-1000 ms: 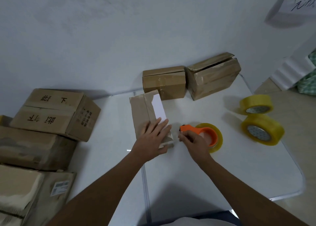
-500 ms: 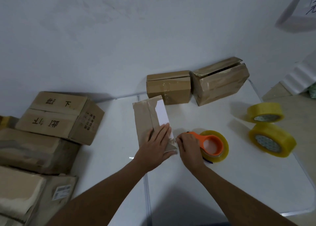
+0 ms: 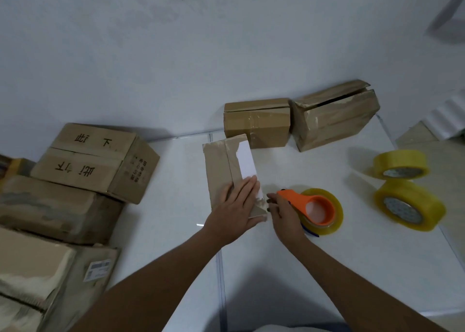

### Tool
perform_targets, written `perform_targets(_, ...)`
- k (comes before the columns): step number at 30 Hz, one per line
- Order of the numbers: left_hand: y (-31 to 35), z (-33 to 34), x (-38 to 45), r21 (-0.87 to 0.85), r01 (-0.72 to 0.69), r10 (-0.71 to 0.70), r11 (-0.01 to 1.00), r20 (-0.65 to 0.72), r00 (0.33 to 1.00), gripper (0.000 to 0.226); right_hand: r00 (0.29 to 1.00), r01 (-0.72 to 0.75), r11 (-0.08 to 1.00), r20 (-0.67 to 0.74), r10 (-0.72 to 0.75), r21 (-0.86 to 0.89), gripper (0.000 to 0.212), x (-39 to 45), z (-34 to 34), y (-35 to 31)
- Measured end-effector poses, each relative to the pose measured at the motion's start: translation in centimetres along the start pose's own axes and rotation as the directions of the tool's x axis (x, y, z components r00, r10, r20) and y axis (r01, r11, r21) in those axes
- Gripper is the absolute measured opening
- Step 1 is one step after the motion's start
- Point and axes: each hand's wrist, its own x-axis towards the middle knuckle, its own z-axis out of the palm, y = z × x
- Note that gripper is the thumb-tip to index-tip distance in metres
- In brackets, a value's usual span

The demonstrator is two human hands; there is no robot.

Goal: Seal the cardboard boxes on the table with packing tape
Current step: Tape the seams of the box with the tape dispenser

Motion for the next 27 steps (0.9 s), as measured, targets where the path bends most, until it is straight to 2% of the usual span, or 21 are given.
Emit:
perform_targets(2,0.0,0.0,0.0,-0.006,0.000,0.000,1.000,0.002,1.000,0.081,0.997,-0.033,0.985,-0.057,0.043,0.169,0.029,-1.8,-0.7,-0.8)
perform_targets(3,-0.1,0.1,0.0,-0.005,-0.001,0.001,1.000,-0.003,1.000,0.081,0.999,-0.034,0.978,-0.032,0.042,0.207,0.029,-2.7,-0.6,-1.4)
perform_targets(5,-0.1,0.1,0.0,-0.001,-0.003,0.003,1.000,-0.016,1.000,0.080,1.000,-0.001,0.985,0.026,-0.003,0.171,0.031,-4.0,0.4,-2.4)
perform_targets(8,0.2,0.1,0.0,0.017,-0.003,0.003,1.000,0.009,1.000,0.079,0.999,0.031,0.996,-0.043,-0.028,0.082,0.038,-4.4,1.8,-2.6)
perform_targets(14,0.1,0.0,0.0,-0.001,0.001,-0.001,1.000,0.029,1.000,0.079,0.999,0.015,0.984,0.032,-0.021,0.177,0.042,-4.1,1.0,-2.1)
perform_targets(18,-0.3,-0.8,0.1,-0.108,-0.005,0.015,0.994,0.086,0.996,0.081,0.994,0.040,0.980,0.095,-0.060,0.196,0.039,-3.6,0.0,-2.4)
perform_targets(20,-1.3,-2.2,-0.2,-0.301,0.001,0.031,0.954,0.101,0.994,0.080,0.992,0.046,0.989,0.107,-0.062,0.142,0.038,-3.4,-0.5,-2.4)
perform_targets(21,-2.0,-3.3,-0.6,-0.409,0.041,-0.003,0.912,0.093,0.996,0.075,0.993,0.058,0.995,0.095,-0.066,0.085,0.039,-3.3,-0.7,-2.5)
perform_targets(22,-2.7,-4.3,-1.5,-0.495,0.108,-0.096,0.862,0.049,0.994,0.067,0.994,0.076,0.997,0.073,-0.075,-0.005,0.041,-3.4,-0.9,-2.7)
perform_targets(23,-3.4,-5.1,-2.6,-0.577,0.206,-0.247,0.791,0.007,0.969,0.058,0.994,0.109,0.987,0.043,-0.104,-0.115,0.044,-3.5,-1.0,-3.0)
perform_targets(24,-4.1,-5.6,-3.9,-0.666,0.324,-0.433,0.672,0.001,0.901,0.050,0.985,0.174,0.960,0.028,-0.173,-0.220,0.046,-3.7,-1.0,-3.5)
perform_targets(25,-4.7,-5.6,-5.4,-0.756,0.433,-0.612,0.491,0.055,0.789,0.042,0.963,0.267,0.913,0.051,-0.265,-0.307,0.047,-3.8,-1.0,-3.8)
perform_targets(26,-5.0,-5.4,-6.8,-0.831,0.499,-0.737,0.247,0.173,0.653,0.034,0.930,0.366,0.850,0.115,-0.349,-0.380,0.048,-3.8,-0.9,-4.3)
perform_targets(27,-5.1,-4.6,-8.1,-0.861,0.508,-0.782,-0.028,0.336,0.525,0.028,0.891,0.454,0.778,0.204,-0.406,-0.435,0.049,-3.7,-0.6,-4.8)
